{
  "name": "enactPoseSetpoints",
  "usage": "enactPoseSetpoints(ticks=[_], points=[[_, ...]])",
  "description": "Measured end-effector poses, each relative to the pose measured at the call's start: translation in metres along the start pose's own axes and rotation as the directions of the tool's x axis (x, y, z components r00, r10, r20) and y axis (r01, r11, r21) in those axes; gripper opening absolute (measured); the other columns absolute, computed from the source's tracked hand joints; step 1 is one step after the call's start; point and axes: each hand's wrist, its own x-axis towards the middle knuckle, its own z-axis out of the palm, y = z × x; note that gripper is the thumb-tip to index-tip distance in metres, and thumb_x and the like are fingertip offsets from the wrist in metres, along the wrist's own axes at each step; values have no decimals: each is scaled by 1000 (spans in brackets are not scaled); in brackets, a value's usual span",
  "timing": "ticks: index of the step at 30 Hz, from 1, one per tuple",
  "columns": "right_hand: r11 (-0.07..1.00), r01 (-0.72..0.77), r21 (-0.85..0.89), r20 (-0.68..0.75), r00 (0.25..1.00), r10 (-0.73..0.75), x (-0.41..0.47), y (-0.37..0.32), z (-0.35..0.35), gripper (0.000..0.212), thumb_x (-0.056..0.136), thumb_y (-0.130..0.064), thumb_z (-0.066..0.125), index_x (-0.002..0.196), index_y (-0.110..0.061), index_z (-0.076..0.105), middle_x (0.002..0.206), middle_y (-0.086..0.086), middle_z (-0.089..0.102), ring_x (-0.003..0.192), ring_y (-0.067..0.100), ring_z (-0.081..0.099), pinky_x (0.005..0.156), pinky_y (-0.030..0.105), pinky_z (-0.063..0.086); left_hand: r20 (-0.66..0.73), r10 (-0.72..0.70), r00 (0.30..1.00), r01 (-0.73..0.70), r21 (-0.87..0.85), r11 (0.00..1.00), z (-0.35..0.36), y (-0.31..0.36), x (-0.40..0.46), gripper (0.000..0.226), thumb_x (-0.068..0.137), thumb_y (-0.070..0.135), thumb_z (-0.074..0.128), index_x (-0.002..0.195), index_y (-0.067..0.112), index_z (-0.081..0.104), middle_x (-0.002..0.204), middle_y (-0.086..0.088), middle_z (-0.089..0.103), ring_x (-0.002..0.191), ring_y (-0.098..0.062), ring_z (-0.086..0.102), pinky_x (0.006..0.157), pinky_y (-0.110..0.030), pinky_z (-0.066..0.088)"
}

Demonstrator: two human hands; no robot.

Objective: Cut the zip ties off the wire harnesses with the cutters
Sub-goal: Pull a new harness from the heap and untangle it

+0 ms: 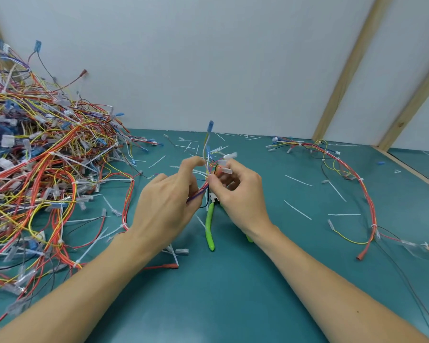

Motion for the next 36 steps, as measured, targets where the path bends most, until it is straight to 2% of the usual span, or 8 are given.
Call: enactPoseSetpoints(ticks=[7, 15, 18, 21, 24, 30, 33, 36], points=[[992, 6, 123, 1, 1000, -6, -2, -7, 0, 4, 80, -7, 65, 80, -9, 62, 74, 3, 65, 71, 32, 64, 68, 53, 54, -21, -113, 993, 112, -46, 993, 2, -2, -4, 53, 76, 16, 80, 104, 25, 35, 69, 14, 65, 59, -23, 55, 59, -28, 26], [981, 164, -100, -50, 984, -170, -5, -3, -1, 6, 85, -11, 68, 84, -10, 63, 76, -11, 67, 72, 16, 68, 67, 44, 55, 70, -255, 964, 264, -280, 923, 2, -9, -4, 53, 77, 29, 77, 113, 31, 37, 79, 21, 67, 69, -8, 59, 62, -31, 46], [917, 295, -270, -53, 946, -320, -4, -1, -5, 4, 86, -13, 70, 86, -11, 67, 80, -8, 70, 70, 21, 68, 62, 46, 55, 241, -237, 941, 333, -547, 768, 0, -15, -4, 38, 76, 28, 62, 113, 23, 55, 89, 14, 70, 90, -11, 65, 76, -33, 48], [797, 462, -388, -3, 865, -502, -2, 0, -9, 4, 86, -11, 72, 90, -10, 72, 88, -5, 74, 77, 21, 71, 62, 43, 57, 290, -334, 897, 437, -705, 559, 4, -22, 1, 36, 76, 14, 49, 107, 15, 67, 89, 7, 75, 83, -6, 68, 69, -14, 46], [742, 557, -372, 50, 810, -584, -1, -1, -7, 8, 87, -11, 70, 94, -9, 74, 94, -3, 77, 85, 22, 75, 65, 41, 60, 281, -358, 890, 443, -716, 539, 9, -24, 2, 17, 100, 21, 58, 114, 27, 64, 85, 11, 75, 79, -2, 66, 67, -13, 45], [994, 97, 45, -9, 995, -97, -1, 0, 0, 6, 93, -6, 68, 91, -12, 66, 87, -3, 72, 85, 22, 73, 79, 47, 59, 354, -307, 883, 453, -477, 753, 15, -30, -2, 17, 100, 32, 58, 106, 26, 73, 98, 11, 73, 97, -9, 66, 87, -30, 49], [936, -139, 322, 2, 989, 146, 10, 0, -8, 17, 95, 7, 64, 90, -9, 59, 83, 3, 73, 85, 20, 76, 69, 36, 62, 404, -322, 857, 454, -293, 841, 12, -37, -5, 16, 99, 32, 59, 108, 30, 72, 93, 14, 71, 89, -7, 66, 83, -30, 50], [850, -287, 442, 86, 956, 279, 16, 0, -20, 17, 97, 7, 62, 91, -9, 58, 85, 3, 78, 85, 18, 77, 65, 30, 61, 490, -285, 824, 489, -360, 794, 12, -33, -5, 16, 101, 28, 57, 108, 28, 72, 86, 16, 72, 81, 0, 66, 78, -27, 49]])
